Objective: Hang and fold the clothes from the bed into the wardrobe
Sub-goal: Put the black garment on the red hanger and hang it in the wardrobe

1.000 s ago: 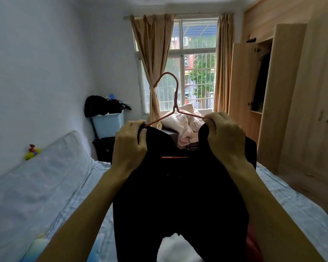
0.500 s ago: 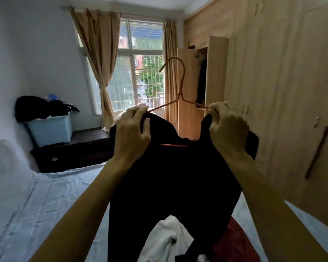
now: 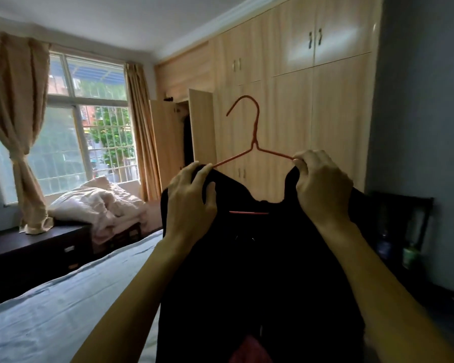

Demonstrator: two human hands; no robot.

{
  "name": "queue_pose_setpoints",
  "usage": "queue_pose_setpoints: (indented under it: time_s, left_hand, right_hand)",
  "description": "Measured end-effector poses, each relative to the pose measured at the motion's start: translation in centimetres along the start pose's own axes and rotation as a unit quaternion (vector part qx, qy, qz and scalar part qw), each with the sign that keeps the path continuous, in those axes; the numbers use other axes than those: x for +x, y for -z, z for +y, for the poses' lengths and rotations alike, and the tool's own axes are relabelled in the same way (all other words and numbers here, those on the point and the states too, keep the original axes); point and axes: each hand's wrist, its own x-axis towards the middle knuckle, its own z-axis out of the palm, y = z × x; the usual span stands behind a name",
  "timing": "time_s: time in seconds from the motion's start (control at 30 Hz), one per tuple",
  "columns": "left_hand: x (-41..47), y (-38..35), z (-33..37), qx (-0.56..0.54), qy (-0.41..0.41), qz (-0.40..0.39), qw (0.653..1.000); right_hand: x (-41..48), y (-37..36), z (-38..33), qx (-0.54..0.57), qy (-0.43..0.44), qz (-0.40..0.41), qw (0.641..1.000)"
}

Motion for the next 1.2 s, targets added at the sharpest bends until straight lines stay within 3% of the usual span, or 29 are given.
queue_pose_setpoints:
  time_s: [0.2,0.67,1.2]
  left_hand:
    - [0.9,-6.2,5.5,-0.077,-0.034,-0.038,0.996]
    - [0.4,-25.2,19.2,-0.113,-0.064,-0.17,0.977]
    - [1.1,-53.1,24.9,-0.208,-0.064,-0.282,0.934]
  right_hand:
    - [0.7,4.9,7.7,-0.062,-0.042,0.024,0.997]
    - [-0.8,11.3,29.8,-0.178,-0.106,0.008,0.978]
    - [0.3,12.0,54.1,-0.292,-0.231,0.016,0.928]
